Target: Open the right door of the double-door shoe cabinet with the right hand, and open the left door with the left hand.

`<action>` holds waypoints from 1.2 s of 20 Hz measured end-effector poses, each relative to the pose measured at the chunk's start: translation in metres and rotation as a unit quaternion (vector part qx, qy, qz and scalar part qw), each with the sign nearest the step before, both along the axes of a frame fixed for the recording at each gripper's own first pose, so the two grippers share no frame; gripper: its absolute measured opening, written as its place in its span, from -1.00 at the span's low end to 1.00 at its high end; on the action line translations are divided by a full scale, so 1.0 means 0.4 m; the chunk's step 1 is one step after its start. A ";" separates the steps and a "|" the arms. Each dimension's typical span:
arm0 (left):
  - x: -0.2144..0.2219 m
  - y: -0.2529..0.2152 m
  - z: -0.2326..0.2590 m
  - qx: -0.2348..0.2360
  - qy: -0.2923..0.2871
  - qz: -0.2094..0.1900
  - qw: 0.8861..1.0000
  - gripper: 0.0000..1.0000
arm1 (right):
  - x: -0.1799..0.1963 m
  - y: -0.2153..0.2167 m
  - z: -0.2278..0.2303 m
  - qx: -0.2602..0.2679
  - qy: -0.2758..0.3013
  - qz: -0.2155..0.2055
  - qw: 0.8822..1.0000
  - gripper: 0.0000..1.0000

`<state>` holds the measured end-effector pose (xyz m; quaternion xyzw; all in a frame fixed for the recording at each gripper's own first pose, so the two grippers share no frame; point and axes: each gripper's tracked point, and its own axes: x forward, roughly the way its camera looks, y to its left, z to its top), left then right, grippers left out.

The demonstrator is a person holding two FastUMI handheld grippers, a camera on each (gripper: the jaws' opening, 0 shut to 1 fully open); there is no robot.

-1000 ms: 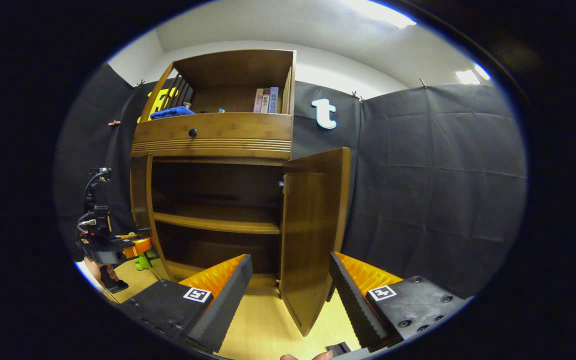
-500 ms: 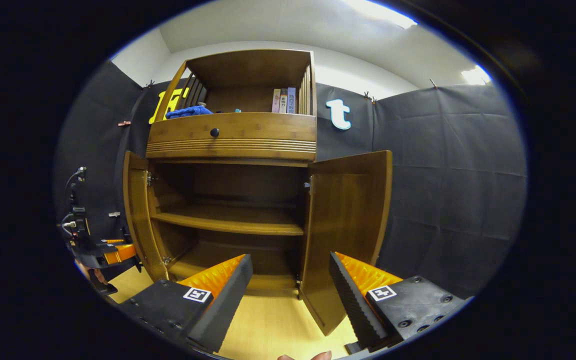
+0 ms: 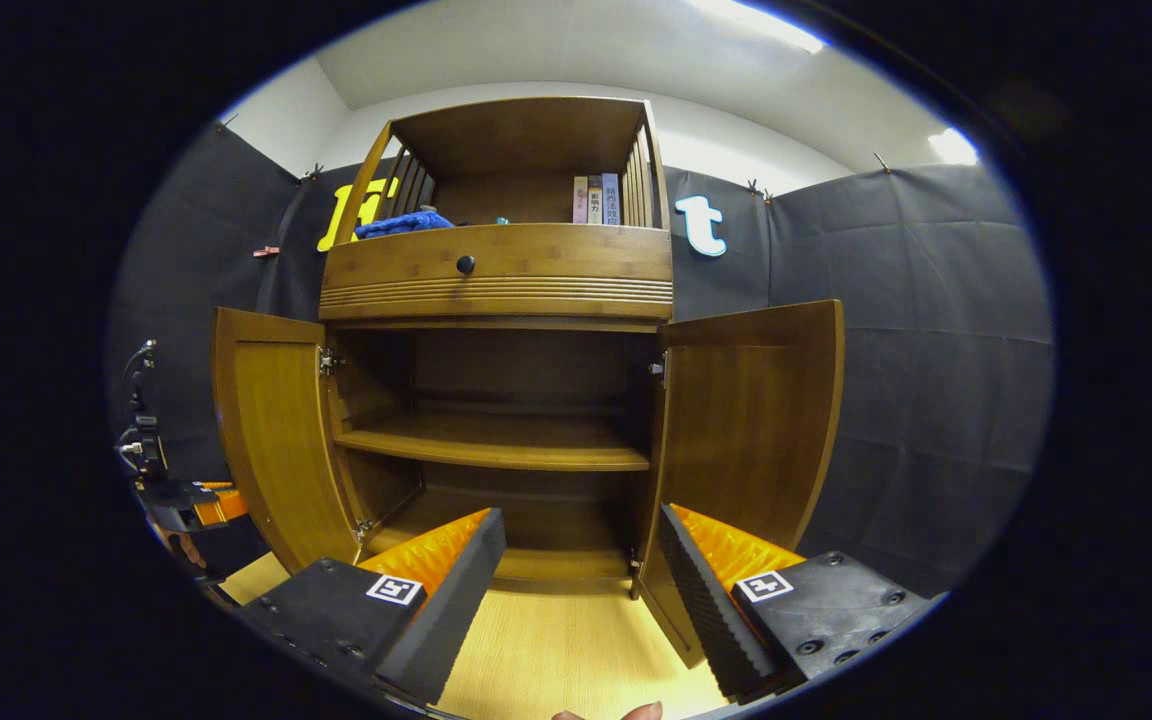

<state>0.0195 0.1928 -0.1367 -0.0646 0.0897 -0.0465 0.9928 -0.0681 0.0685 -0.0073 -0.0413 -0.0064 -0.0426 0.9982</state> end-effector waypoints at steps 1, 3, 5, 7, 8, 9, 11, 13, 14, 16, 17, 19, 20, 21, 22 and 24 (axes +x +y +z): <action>-0.005 0.015 0.000 -0.006 0.000 0.001 1.000 -0.75 | -0.002 0.007 -0.003 0.000 0.001 0.002 1.000 0.96; -0.006 0.049 0.000 -0.019 -0.001 0.001 1.000 -0.77 | 0.000 0.019 -0.009 -0.003 0.004 0.006 1.000 0.95; -0.007 0.087 0.000 -0.026 -0.002 0.009 1.000 -0.78 | -0.002 0.030 -0.008 -0.005 0.006 0.010 1.000 0.92; -0.014 0.077 0.009 -0.035 -0.005 0.000 0.999 -0.74 | -0.003 0.036 -0.006 -0.006 0.007 0.012 1.000 0.95; -0.017 0.084 0.007 -0.033 -0.007 0.001 0.999 -0.82 | -0.003 0.038 -0.006 -0.007 0.007 0.013 1.000 0.95; -0.023 0.089 0.003 -0.030 -0.008 0.002 1.000 -0.81 | -0.003 0.042 -0.007 -0.008 0.008 0.014 1.000 0.95; -0.031 0.091 0.002 -0.023 -0.009 0.006 1.000 -0.81 | -0.004 0.045 -0.008 -0.007 0.009 0.015 1.000 0.92; -0.039 0.088 0.003 -0.021 -0.012 0.008 1.000 -0.82 | -0.005 0.050 -0.008 -0.006 0.009 0.017 1.000 0.92; -0.044 0.087 0.006 -0.023 -0.013 0.006 1.000 -0.84 | -0.006 0.053 -0.007 -0.008 0.009 0.018 1.000 0.95; -0.055 0.091 0.014 -0.030 -0.016 0.004 0.999 -0.83 | -0.009 0.049 -0.006 -0.011 0.009 0.017 1.000 0.92; -0.061 0.094 0.017 -0.031 -0.017 0.005 0.999 -0.81 | -0.008 0.047 -0.006 -0.011 0.009 0.017 1.000 0.92; -0.075 0.101 0.027 -0.025 -0.021 0.010 0.999 -0.63 | -0.010 0.046 -0.005 -0.009 0.009 0.016 1.000 0.92; -0.084 0.101 0.035 -0.022 -0.022 0.010 0.999 -0.67 | -0.010 0.043 -0.007 -0.009 0.010 0.015 1.000 0.92; -0.093 0.096 0.035 -0.017 -0.024 0.008 1.000 -0.59 | -0.008 0.041 -0.009 -0.005 0.013 0.015 1.000 0.92; -0.101 0.095 0.042 -0.007 -0.025 0.009 1.000 -0.41 | -0.007 0.045 -0.012 0.002 0.017 0.020 1.000 0.96; -0.120 0.090 0.046 0.011 -0.026 0.012 1.000 -0.22 | -0.005 0.053 -0.008 0.014 0.016 0.026 0.999 0.96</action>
